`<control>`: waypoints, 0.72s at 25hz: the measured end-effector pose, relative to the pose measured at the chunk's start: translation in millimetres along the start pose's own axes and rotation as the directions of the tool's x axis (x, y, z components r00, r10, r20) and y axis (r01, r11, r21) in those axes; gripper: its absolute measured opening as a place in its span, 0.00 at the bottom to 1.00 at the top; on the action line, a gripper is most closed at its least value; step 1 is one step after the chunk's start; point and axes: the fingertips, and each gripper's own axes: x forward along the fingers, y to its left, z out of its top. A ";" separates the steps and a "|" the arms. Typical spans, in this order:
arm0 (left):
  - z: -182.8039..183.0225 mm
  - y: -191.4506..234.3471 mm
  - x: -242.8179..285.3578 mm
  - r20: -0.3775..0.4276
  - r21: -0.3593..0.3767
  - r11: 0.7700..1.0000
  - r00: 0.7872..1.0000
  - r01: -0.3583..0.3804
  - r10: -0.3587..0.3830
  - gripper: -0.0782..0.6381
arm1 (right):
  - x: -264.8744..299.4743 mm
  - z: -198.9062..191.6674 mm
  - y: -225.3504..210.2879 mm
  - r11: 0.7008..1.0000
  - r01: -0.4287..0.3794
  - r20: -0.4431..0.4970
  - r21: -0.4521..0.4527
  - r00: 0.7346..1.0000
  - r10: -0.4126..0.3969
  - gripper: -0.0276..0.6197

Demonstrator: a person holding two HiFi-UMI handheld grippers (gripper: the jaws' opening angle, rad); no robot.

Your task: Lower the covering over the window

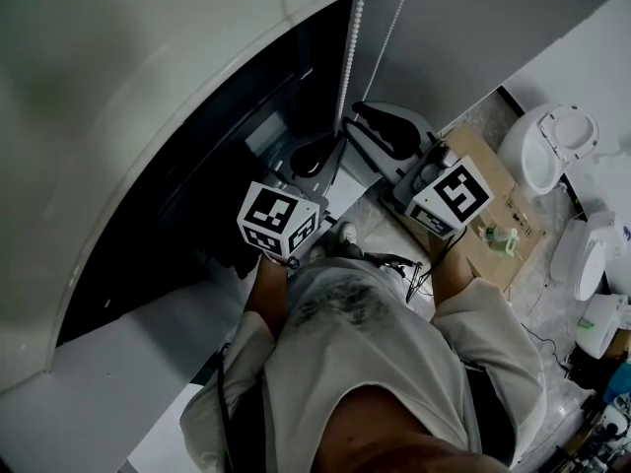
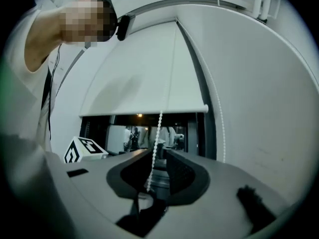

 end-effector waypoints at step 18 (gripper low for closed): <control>-0.7 -4.9 0.9 0.002 0.000 1.000 1.000 0.009 -0.009 0.13 | 20.0 50.0 -7.2 1.000 -0.006 0.103 -0.020 0.995 0.008 0.07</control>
